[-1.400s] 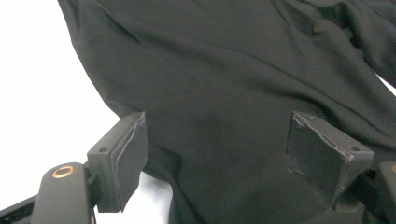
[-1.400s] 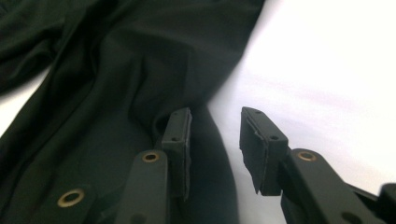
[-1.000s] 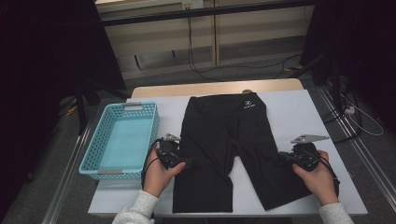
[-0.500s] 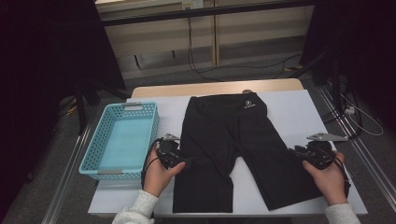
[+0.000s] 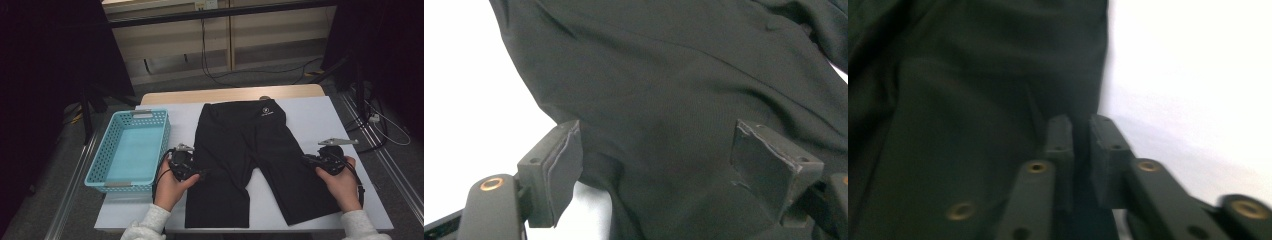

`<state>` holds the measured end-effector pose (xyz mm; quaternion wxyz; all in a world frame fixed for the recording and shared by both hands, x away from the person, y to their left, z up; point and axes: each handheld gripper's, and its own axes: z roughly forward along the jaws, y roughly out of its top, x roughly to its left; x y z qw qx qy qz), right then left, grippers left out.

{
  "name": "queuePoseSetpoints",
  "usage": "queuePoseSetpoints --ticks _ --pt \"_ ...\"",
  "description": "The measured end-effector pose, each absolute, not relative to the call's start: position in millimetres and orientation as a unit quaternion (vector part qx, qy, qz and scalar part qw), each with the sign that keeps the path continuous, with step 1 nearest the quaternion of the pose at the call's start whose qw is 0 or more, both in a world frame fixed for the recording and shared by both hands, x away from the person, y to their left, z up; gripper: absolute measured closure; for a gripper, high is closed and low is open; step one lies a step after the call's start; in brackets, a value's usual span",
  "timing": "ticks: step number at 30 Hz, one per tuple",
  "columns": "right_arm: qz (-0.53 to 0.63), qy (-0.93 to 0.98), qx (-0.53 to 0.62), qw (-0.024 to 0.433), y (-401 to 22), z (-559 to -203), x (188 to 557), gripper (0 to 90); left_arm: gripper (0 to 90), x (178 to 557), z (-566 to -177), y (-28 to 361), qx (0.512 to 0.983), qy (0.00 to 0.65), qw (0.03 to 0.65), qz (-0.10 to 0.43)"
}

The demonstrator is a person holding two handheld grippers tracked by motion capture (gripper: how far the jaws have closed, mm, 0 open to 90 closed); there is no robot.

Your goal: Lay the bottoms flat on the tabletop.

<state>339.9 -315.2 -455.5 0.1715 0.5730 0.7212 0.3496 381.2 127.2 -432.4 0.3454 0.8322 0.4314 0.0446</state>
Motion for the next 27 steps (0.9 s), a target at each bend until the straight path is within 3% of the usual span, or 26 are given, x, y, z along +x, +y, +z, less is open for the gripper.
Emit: queuePoseSetpoints --ticks 5,15,18,23,27 --pt "0.391 0.683 0.589 0.183 -332.0 -444.2 340.9 89.5 21.3 381.3 -432.7 129.1 0.831 0.433 0.346 0.045" --pt "0.364 0.677 0.603 0.213 -346.9 -452.5 341.3 88.1 21.3 380.8 -433.7 127.8 0.833 0.432 0.344 0.041" --pt "0.36 0.673 0.609 0.215 -348.6 -454.8 341.1 79.9 21.3 381.1 -433.2 128.5 0.833 0.43 0.345 0.041" --pt "0.363 0.668 0.608 0.23 -352.1 -448.3 333.8 74.2 21.3 380.8 -432.0 129.4 0.831 0.432 0.348 0.043" --pt "0.361 0.689 0.593 0.207 -349.8 -445.9 322.9 70.1 21.3 380.5 -430.7 130.9 0.829 0.434 0.35 0.043"
